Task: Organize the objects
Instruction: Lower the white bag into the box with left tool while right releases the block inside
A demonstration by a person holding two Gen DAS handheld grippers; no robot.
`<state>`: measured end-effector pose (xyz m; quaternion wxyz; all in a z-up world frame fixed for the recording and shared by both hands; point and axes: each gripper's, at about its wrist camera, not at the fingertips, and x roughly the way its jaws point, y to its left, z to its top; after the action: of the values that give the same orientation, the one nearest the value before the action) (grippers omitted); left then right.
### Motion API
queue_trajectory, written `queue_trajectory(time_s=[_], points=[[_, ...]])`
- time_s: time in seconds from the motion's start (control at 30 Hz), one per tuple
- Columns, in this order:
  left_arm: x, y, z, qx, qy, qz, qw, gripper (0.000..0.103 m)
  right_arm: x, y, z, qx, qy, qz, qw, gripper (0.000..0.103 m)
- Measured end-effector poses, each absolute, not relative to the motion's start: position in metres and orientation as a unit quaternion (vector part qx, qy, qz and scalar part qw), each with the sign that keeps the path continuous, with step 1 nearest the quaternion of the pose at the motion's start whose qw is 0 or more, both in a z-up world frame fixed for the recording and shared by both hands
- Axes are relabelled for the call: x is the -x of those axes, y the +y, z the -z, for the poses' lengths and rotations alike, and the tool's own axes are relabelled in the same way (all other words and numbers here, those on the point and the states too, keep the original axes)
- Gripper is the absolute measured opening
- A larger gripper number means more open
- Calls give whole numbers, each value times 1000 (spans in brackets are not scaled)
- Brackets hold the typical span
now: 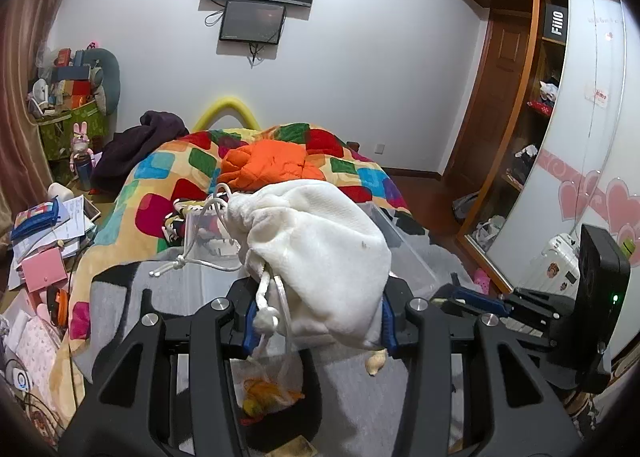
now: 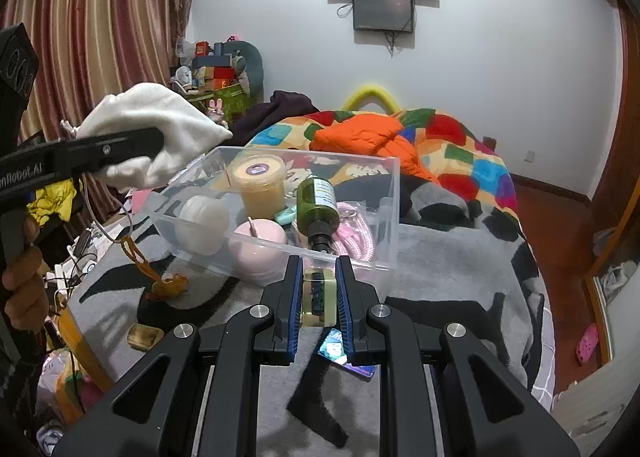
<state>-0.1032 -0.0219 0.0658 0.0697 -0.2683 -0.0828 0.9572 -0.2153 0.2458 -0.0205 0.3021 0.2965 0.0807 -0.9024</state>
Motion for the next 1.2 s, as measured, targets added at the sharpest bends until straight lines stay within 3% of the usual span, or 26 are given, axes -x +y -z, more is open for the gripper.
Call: queue_trajectory(time_s=[0.7,1.2], points=[[150,-17,-25,324,-88,-940,64,45,255,230,9,-279,68,908,304,15],[173,-13,3,353,-102,-926,89,46,288,211,32,-311,83,906,276,15]])
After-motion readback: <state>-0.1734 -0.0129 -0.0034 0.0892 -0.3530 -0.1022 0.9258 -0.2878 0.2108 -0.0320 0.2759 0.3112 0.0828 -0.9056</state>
